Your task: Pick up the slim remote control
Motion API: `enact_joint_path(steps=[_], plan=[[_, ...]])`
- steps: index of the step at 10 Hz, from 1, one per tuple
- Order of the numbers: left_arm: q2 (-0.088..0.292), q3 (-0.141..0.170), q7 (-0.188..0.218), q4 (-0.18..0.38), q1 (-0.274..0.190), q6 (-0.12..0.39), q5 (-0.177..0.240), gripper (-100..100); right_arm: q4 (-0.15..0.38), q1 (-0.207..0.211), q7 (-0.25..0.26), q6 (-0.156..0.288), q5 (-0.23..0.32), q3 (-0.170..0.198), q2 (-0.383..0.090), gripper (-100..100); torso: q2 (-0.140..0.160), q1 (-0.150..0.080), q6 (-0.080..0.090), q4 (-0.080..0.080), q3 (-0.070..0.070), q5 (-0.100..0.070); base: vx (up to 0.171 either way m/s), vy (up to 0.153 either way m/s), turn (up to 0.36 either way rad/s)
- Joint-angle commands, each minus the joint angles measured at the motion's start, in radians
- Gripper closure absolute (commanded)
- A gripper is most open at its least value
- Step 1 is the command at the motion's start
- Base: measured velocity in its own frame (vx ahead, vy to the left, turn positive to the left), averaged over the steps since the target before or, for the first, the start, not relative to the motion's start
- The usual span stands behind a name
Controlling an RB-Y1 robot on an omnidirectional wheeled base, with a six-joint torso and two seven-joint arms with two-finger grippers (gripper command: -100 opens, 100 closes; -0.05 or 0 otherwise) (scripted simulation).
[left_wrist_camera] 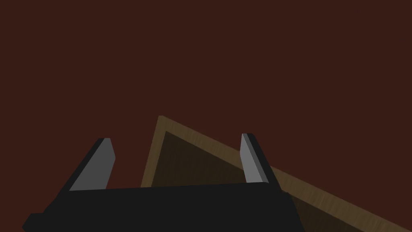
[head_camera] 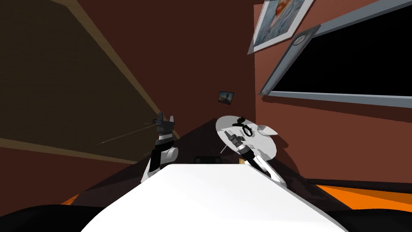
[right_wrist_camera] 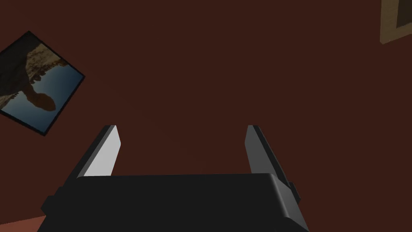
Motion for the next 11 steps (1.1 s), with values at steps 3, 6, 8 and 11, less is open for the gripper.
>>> enact_joint_path(steps=[3, 6, 8, 11], plan=[[0.0, 0.0, 0.0, 0.0, 0.0, 0.0, 0.0, 0, 0.095, -0.007, 0.003, 0.004, 0.096, 0.015, -0.047, -100, 0.0, -0.001, 0.0, 0.0, 0.0, 0.0, -0.006, -0.025, 0.201], [0.0, 0.0, 0.0, 0.0, 0.0, 0.0, 0.0, 0, 0.193, 0.0, 0.011, 0.004, 0.184, 0.037, -0.107, -100, -0.001, -0.001, 0.001, 0.0, 0.0, 0.0, -0.003, -0.037, 0.257], [0.0, 0.0, 0.0, 0.0, 0.0, 0.0, 0.0, 0, 0.252, 0.004, 0.015, 0.003, 0.241, 0.047, -0.136, -100, -0.001, -0.002, 0.001, 0.0, 0.0, 0.0, -0.001, -0.041, 0.241], [0.0, 0.0, 0.0, 0.0, 0.0, 0.0, 0.0, 0, 0.326, 0.008, 0.02, 0.003, 0.325, 0.057, -0.164, -100, -0.001, -0.002, 0.001, 0.0, -0.001, 0.0, -0.003, -0.044, 0.183]])
